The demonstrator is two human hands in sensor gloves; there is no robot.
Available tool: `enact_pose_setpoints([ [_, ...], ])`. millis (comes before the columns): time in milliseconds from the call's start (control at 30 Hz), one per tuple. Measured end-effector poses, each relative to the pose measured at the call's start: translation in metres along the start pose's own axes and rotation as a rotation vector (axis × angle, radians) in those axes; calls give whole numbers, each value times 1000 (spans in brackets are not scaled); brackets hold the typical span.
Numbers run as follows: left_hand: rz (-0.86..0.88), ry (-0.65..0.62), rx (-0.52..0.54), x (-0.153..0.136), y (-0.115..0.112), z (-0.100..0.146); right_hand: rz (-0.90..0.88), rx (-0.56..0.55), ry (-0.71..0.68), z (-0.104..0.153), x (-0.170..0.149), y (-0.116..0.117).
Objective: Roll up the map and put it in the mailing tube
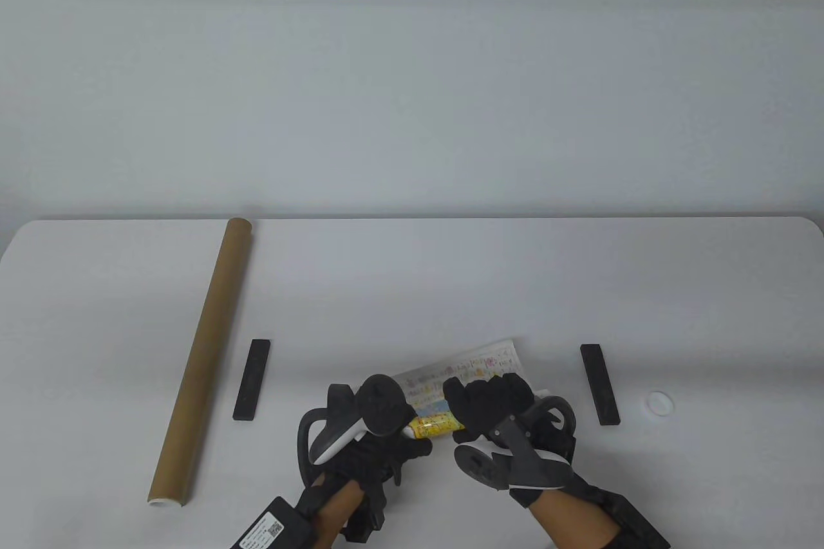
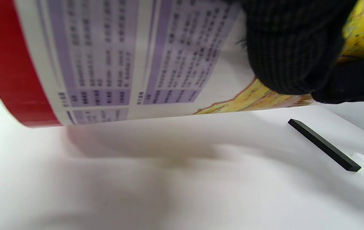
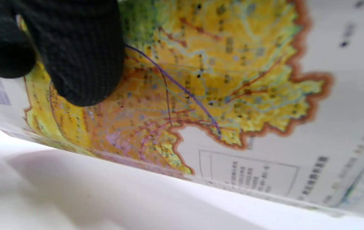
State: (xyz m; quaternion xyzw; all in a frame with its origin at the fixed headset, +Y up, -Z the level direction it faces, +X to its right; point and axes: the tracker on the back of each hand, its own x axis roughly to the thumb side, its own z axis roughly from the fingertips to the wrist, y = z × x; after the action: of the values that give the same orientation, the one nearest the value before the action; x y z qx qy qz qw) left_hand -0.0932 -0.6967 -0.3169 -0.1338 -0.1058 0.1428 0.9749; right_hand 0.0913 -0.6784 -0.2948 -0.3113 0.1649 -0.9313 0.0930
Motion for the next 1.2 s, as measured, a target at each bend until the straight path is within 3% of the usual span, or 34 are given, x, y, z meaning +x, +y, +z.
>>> enact_pose_setpoints([
  [200,-142,-11,108,10,-2,5,-17,49,25,-4,-2,6],
  [333,-295,-12,238,20,-1,12,-77,68,58,-5,-8,7],
  [633,-535,-50,455,38,-1,23,-433,194,116,-6,-32,22],
  [900,-507,-42,423,37,1,22,-395,187,80,-5,-29,21],
  [1200,-264,19,182,17,2,8,-125,59,18,0,-11,8],
])
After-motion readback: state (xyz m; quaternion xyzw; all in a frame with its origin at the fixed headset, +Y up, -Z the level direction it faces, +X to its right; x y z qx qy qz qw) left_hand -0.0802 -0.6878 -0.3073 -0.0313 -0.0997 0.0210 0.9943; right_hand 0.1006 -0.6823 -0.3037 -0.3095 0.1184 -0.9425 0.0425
